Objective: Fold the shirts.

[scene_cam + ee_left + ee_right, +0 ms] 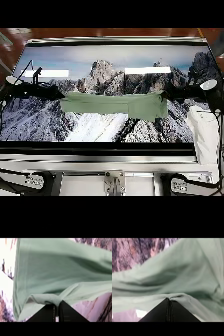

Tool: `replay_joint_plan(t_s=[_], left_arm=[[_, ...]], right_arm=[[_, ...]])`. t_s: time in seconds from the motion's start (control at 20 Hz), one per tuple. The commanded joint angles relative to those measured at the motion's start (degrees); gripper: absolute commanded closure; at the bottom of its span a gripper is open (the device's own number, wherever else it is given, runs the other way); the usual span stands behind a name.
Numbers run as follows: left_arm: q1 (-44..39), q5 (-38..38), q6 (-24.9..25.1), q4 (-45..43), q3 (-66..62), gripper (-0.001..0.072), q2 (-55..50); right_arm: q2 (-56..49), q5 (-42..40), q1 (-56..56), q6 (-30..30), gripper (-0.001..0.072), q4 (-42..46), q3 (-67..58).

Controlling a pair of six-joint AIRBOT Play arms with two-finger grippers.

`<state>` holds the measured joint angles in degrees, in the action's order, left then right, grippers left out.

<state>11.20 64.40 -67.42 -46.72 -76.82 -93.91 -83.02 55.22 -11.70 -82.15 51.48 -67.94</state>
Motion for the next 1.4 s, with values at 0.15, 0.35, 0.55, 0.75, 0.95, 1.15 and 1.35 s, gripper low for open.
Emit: replay_joint_plan(t_s=[0.15,0.35,0.55,0.75,0.95,1.15,1.35], left_arm=[[-2.43,-2.91,-7.43,0.28,-8.37,0.0664,-9.70],[-2.47,-2.58,-11.98,0.26,-8.35,0.0441,-12.79],[-0.79,-0.04,-11.74,0.22,-9.44,0.0117,-12.00],[2.62,8.11,-11.98,0.26,-12.66,0.0119,-11.23],[1.86,16.17,-11.82,0.50,-12.72,0.0125,-10.08],[0.13,17.66,-11.26,0.50,-12.72,0.0125,-7.93],[-1.77,16.83,-10.67,2.91,-12.81,0.0126,-6.32]], right_arm=[[-11.04,-4.52,0.02,-0.61,0.0662,-0.63,-8.57],[-15.34,-4.39,0.02,-0.46,0.0401,-0.92,-8.79],[-13.75,-2.86,-1.01,5.75,0.0076,3.93,-8.79],[-12.39,5.97,-4.52,0.02,0.0012,18.05,-8.74],[-17.97,11.10,-4.70,3.04,0.0011,8.02,-8.72],[-23.45,10.23,-3.82,3.82,0.0012,-2.78,-8.72],[-25.53,10.54,-2.75,4.33,0.0436,-6.03,-8.79]])
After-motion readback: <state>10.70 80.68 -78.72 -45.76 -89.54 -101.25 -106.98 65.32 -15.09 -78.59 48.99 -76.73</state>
